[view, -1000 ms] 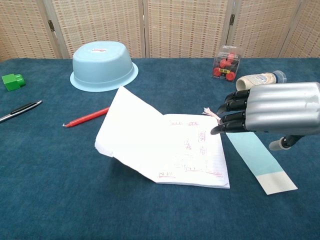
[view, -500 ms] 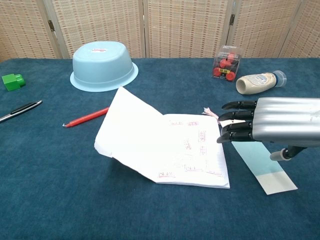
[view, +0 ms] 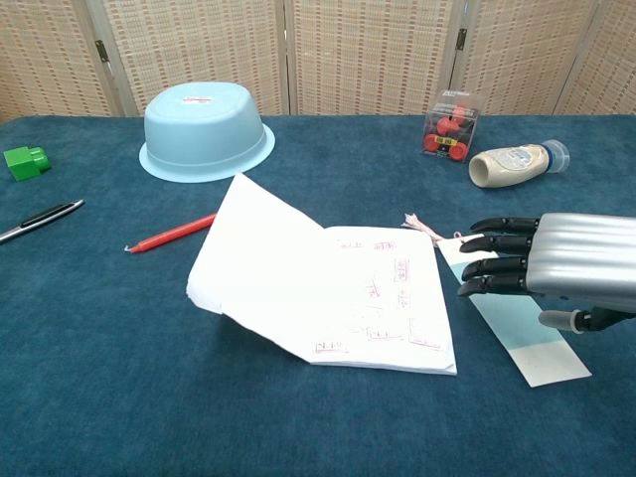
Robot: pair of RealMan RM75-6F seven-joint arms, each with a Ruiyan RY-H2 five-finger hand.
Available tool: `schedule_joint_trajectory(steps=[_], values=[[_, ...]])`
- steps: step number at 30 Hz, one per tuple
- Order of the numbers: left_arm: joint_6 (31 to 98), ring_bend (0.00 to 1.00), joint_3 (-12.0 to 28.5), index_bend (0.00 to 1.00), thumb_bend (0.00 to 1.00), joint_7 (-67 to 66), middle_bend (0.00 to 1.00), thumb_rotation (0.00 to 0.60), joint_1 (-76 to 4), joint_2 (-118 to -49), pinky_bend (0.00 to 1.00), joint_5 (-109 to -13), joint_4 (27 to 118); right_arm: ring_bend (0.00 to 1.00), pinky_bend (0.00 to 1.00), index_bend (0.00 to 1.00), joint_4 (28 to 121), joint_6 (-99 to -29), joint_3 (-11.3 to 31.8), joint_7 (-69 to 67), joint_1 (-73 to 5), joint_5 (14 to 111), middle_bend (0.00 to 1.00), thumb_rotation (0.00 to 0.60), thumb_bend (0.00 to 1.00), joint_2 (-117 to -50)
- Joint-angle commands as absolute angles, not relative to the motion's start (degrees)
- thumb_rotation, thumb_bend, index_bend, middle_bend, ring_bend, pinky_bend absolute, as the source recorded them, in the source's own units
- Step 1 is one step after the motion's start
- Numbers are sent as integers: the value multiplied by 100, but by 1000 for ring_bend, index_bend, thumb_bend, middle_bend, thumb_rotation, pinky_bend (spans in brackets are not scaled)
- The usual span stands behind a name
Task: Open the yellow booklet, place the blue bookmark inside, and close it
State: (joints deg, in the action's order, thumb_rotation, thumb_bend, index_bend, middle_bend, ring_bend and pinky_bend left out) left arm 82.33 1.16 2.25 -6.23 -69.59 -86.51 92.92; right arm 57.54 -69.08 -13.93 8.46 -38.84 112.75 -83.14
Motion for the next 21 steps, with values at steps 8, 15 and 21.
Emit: schedule_joint_trajectory(steps=[8, 15, 21], values=[[8226, 94, 109, 118, 232, 209, 40, 600, -637, -6964, 168, -8655, 9295, 50, 52, 214, 5813, -6767, -1312, 739, -3750, 11019, 175, 600, 547, -8380], [8223, 95, 90, 118, 232, 228, 41, 600, -633, -6971, 168, -8653, 9272, 31, 25, 297, 5839, -6618, -1223, 701, -3678, 10812, 152, 600, 638, -8473], [8234, 94, 96, 118, 232, 256, 40, 600, -632, -6971, 168, -8646, 9246, 30, 22, 299, 5805, -6548, -1165, 718, -3674, 10751, 141, 600, 646, -8579]])
